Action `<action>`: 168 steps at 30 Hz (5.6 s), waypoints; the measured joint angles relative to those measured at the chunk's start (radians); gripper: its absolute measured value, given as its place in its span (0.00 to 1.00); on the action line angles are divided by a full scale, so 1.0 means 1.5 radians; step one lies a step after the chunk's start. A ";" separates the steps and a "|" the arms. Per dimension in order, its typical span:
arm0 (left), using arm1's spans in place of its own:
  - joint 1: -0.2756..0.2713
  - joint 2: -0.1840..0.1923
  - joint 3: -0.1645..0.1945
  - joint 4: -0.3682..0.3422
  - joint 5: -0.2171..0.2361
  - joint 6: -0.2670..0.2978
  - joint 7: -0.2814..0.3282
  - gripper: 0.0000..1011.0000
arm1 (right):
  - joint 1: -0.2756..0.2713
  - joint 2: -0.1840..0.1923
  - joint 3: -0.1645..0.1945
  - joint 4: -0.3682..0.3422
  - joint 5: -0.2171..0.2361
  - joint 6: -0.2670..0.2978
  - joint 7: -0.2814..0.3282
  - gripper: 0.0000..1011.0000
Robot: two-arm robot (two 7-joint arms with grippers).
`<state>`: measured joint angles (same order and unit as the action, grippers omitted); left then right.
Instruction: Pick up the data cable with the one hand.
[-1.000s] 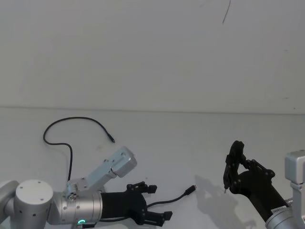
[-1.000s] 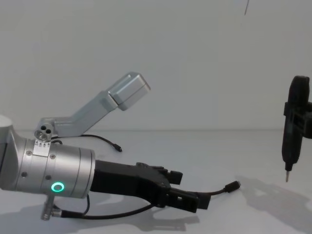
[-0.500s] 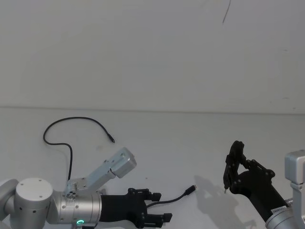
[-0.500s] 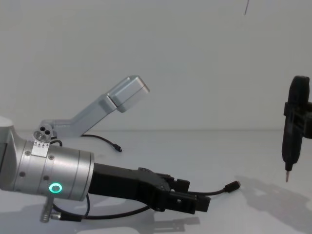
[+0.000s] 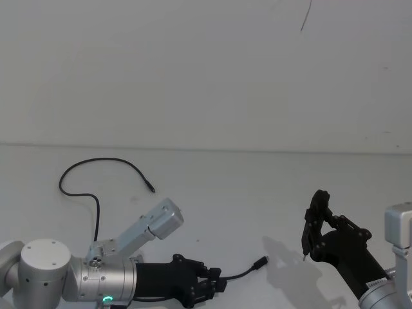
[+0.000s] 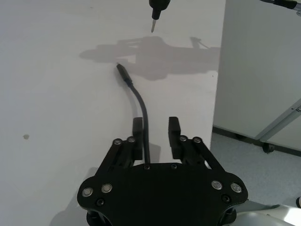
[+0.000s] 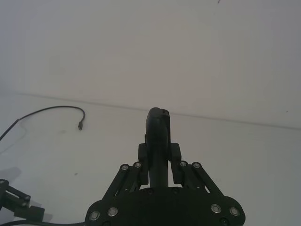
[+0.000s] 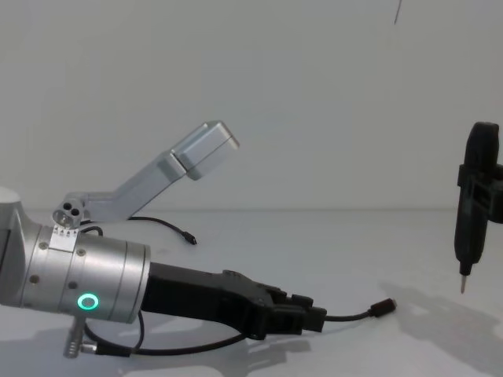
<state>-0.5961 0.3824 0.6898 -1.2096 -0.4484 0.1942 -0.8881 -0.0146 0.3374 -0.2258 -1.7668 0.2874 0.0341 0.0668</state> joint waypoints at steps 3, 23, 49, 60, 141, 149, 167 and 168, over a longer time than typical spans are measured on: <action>0.000 0.000 0.000 0.000 -0.001 0.000 -0.001 0.23 | 0.000 0.000 0.000 0.000 0.000 0.000 0.000 0.27; -0.001 0.001 0.001 0.002 -0.003 0.001 -0.003 0.04 | 0.000 0.000 0.000 0.000 0.000 0.000 0.000 0.27; -0.013 0.059 -0.012 -0.119 -0.033 -0.014 -0.052 0.04 | 0.000 0.000 0.000 0.000 0.000 0.000 0.000 0.27; -0.004 0.096 -0.018 -0.173 -0.037 0.011 -0.041 0.04 | 0.000 0.000 0.000 0.000 0.000 0.000 0.000 0.27; 0.001 0.152 -0.009 -0.206 -0.012 0.046 0.003 0.04 | 0.077 -0.027 -0.001 0.064 0.018 -0.043 0.057 0.27; 0.001 0.152 -0.009 -0.206 -0.012 0.046 0.003 0.04 | 0.112 -0.042 -0.007 0.103 0.027 -0.061 0.087 0.27; 0.001 0.151 -0.009 -0.206 -0.012 0.046 0.003 0.04 | 0.161 -0.058 -0.008 0.175 0.060 -0.101 0.162 0.27; 0.001 0.151 -0.009 -0.206 -0.012 0.046 0.003 0.04 | 0.163 -0.058 -0.008 0.179 0.062 -0.102 0.166 0.27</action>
<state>-0.5951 0.6097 0.6762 -1.5184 -0.4665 0.2635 -0.8836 0.2303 0.2508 -0.2380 -1.4988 0.3801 -0.1196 0.3156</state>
